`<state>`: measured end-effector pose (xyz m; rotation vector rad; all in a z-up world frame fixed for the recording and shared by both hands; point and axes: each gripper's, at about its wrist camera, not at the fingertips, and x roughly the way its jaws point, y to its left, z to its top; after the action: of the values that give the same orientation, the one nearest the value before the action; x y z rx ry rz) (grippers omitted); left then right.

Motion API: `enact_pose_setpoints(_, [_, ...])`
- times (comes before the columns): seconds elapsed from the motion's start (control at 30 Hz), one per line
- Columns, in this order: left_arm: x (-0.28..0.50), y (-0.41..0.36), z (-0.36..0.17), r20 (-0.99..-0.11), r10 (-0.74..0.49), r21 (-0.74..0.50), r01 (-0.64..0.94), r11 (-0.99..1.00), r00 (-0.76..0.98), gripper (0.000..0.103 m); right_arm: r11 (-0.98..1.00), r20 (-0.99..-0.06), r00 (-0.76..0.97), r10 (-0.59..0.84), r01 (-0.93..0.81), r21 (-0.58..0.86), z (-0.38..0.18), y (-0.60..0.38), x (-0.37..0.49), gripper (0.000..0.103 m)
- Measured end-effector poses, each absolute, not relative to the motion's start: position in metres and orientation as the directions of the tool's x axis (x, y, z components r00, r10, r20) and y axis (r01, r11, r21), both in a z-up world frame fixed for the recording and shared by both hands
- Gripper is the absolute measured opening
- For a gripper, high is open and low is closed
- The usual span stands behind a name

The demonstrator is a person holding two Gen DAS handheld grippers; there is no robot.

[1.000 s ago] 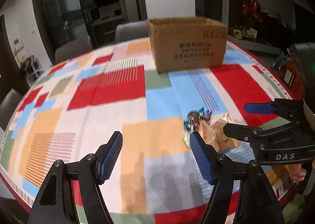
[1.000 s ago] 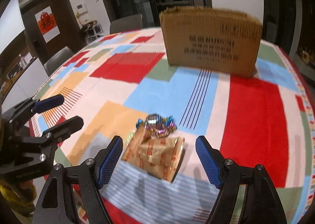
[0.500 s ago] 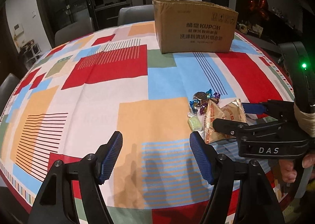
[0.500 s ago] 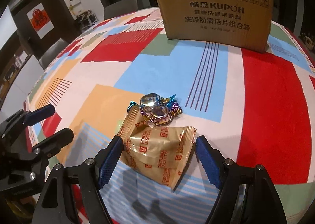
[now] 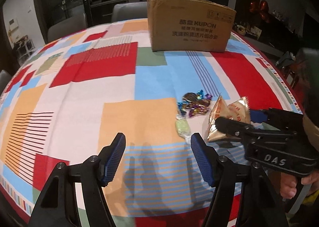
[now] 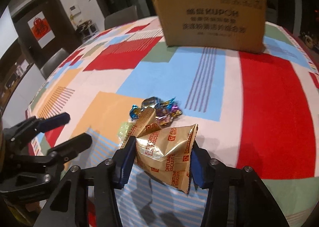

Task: Organize snacks
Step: 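Grasp the gold biscuit bag with the right tool while the left tool grasps the green candy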

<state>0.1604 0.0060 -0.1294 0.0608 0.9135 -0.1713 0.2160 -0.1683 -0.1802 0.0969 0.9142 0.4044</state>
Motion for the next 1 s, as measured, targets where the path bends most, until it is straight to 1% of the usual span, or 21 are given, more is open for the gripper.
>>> enact_pose_setpoints(0.17, [0.168, -0.01, -0.136, -0.798, -0.173, -0.06, 0.209, 0.976, 0.577, 0.058, 0.934, -0.732, 0.58, 0.358, -0.229, 0.275, -0.173, -0.189, 0.209, 0.051])
enact_pose_setpoints(0.3, [0.178, -0.02, -0.142, -0.802, -0.197, -0.088, 0.215, 0.973, 0.564, 0.051, 0.941, -0.728, 0.597, 0.339, -0.198, 0.276, -0.172, -0.199, 0.209, 0.051])
enact_pose_setpoints(0.33, [0.18, -0.021, -0.144, -0.805, -0.194, -0.088, 0.211, 0.974, 0.561, 0.046, 0.943, -0.728, 0.601, 0.331, -0.189, 0.273, -0.172, -0.201, 0.209, 0.051])
enact_pose_setpoints(0.5, [0.19, -0.027, -0.159, -0.826, -0.177, -0.083, 0.196, 0.977, 0.535, 0.037, 0.953, -0.726, 0.619, 0.301, -0.165, 0.255, -0.172, -0.208, 0.21, 0.051])
enact_pose_setpoints(0.57, [0.192, -0.03, -0.163, -0.831, -0.173, -0.081, 0.193, 0.978, 0.528, 0.035, 0.953, -0.724, 0.621, 0.3, -0.164, 0.255, -0.172, -0.209, 0.209, 0.051])
enact_pose_setpoints(0.67, [0.192, -0.034, -0.164, -0.828, -0.154, -0.052, 0.199, 0.979, 0.539, 0.029, 0.951, -0.723, 0.619, 0.307, -0.168, 0.26, -0.173, -0.21, 0.21, 0.051])
enact_pose_setpoints(0.73, [0.194, -0.035, -0.165, -0.829, -0.143, -0.039, 0.198, 0.979, 0.541, 0.019, 0.95, -0.724, 0.617, 0.308, -0.168, 0.262, -0.173, -0.21, 0.21, 0.051])
enact_pose_setpoints(1.0, [0.187, -0.031, -0.153, -0.814, -0.164, -0.063, 0.197, 0.978, 0.557, 0.019, 0.946, -0.714, 0.622, 0.321, -0.179, 0.27, -0.168, -0.208, 0.208, 0.051])
